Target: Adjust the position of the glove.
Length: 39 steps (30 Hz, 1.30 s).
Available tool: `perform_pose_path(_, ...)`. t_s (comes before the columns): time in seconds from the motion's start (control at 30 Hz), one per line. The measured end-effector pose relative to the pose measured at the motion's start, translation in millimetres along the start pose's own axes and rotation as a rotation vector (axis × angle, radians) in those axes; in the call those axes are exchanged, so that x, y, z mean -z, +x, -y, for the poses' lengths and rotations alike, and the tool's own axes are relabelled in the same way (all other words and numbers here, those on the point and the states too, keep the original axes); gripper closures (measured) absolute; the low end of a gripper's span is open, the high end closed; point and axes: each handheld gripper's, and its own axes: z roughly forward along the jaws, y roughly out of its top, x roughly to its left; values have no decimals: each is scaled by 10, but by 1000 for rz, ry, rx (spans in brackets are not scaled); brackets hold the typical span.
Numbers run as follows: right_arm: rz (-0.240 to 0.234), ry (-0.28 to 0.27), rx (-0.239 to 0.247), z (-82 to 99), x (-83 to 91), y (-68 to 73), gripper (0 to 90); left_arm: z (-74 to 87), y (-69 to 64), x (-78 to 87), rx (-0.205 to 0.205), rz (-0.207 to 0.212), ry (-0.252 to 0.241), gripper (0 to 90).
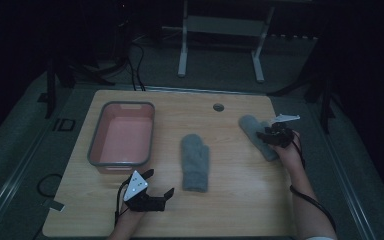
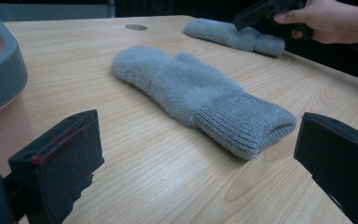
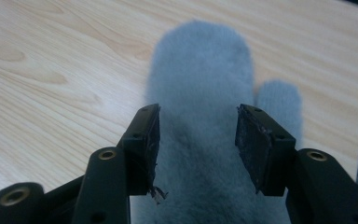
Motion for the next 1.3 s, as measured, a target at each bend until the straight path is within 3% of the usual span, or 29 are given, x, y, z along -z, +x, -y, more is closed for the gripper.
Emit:
perform_pose_path(0.17, 7, 23, -7, 119, -102, -26, 502, 1, 0, 2, -2, 4, -3, 13)
perform_pose_path(0.33, 36, 34, 36, 162, -153, 44, 538, -2, -2, -2, -8, 5, -4, 13)
perform_pose_path(0.4, 72, 33, 71, 178, -164, 92, 623, -3, -9, 3, -8, 4, -7, 13)
perform_pose_path(0.5, 77, 24, 63, 188, -164, 98, 650, -2, -7, 6, -6, 3, -9, 13)
perform_pose_path(0.67, 98, 10, 38, 195, -142, 119, 803, -4, -6, 11, -8, 1, -10, 13)
perform_pose_path(0.8, 120, 13, 27, 170, -124, 148, 837, -5, -4, 10, -7, 3, -11, 13)
perform_pose_path(0.83, 133, -13, -18, 134, -53, 200, 852, -6, -1, 12, -5, 4, -13, 13)
perform_pose_path(1.1, 165, -85, -118, 85, 204, 478, 856, -10, -9, 11, -10, 2, -12, 13)
perform_pose_path(1.3, 215, -150, -220, 101, 601, 866, 855, -20, -19, 20, -13, 0, -16, 13)
